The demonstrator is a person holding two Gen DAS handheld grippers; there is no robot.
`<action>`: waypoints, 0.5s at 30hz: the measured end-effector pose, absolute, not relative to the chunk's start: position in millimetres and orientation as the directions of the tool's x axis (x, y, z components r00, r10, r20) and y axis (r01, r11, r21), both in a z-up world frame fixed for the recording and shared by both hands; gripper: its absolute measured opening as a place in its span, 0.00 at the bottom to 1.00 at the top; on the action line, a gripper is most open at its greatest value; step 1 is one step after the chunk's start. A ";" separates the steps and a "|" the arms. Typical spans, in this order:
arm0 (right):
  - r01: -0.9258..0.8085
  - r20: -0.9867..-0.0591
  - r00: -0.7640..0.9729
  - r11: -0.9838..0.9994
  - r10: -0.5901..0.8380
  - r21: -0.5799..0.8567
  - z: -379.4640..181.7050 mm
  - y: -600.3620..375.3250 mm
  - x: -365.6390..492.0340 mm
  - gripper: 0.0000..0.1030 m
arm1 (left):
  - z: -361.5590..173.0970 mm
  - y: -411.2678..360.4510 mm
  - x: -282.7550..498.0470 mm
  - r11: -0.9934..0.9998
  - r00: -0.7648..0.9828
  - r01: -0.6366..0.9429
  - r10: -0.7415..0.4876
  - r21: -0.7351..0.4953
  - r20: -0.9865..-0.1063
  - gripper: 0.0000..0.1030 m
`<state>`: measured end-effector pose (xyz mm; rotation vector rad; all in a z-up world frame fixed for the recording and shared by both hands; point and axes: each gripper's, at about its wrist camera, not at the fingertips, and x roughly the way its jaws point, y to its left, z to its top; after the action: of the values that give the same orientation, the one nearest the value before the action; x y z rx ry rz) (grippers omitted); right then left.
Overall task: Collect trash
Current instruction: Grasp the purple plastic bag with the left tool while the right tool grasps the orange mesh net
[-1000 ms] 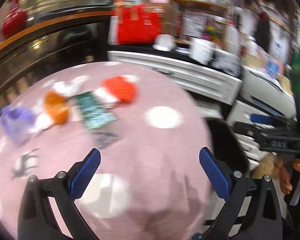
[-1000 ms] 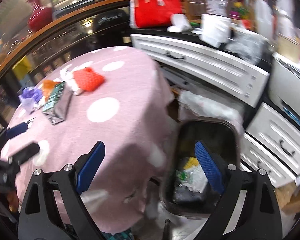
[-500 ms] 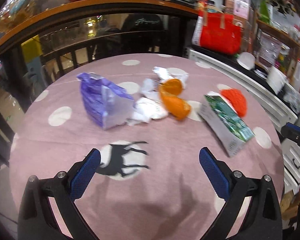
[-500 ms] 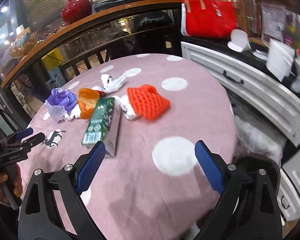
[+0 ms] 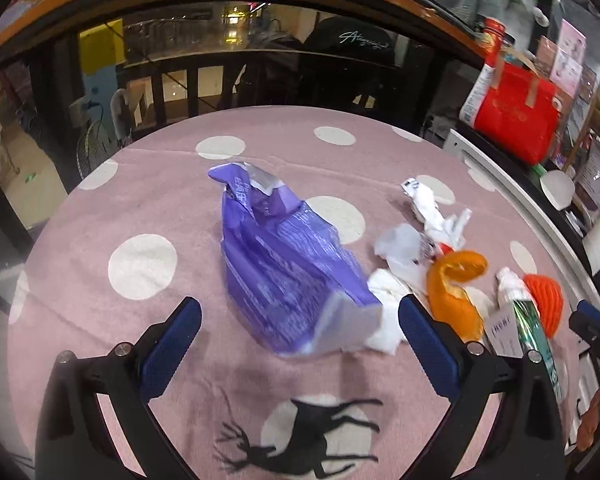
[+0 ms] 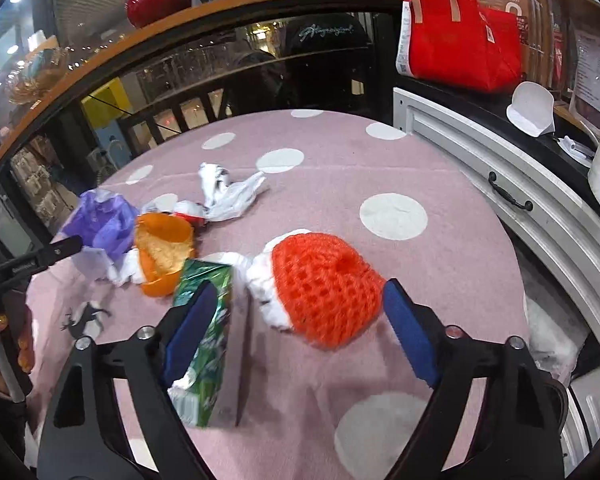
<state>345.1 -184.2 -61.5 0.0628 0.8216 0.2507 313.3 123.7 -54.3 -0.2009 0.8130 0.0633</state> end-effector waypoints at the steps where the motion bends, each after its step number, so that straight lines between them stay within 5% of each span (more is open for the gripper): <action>1: -0.187 -0.723 0.648 0.971 0.238 0.151 -65.1 -183.9 350.7 0.75 | -56.7 125.5 316.6 0.977 0.681 -0.139 -0.025 -0.162 -0.732 0.92; 4: -0.167 -0.744 0.627 0.973 0.232 0.162 -76.2 -185.7 362.9 0.59 | -62.9 127.1 322.7 0.971 0.668 -0.145 -0.044 -0.188 -0.743 0.82; 9: -0.165 -0.748 0.618 0.970 0.243 0.178 -83.6 -188.4 361.7 0.23 | -64.8 128.9 318.7 0.965 0.684 -0.153 -0.052 -0.213 -0.727 0.47; 12: -0.181 -0.735 0.635 0.971 0.238 0.158 -79.8 -187.4 353.6 0.18 | -63.0 131.5 315.1 0.963 0.692 -0.151 -0.059 -0.224 -0.720 0.27; 15: -0.185 -0.721 0.655 0.973 0.227 0.138 -75.3 -187.7 343.9 0.16 | -61.4 134.9 310.3 0.960 0.698 -0.154 -0.061 -0.232 -0.713 0.23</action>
<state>343.9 -187.7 -75.3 0.0542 0.8246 0.2336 310.3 134.9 -61.4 -0.2851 0.7991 0.0528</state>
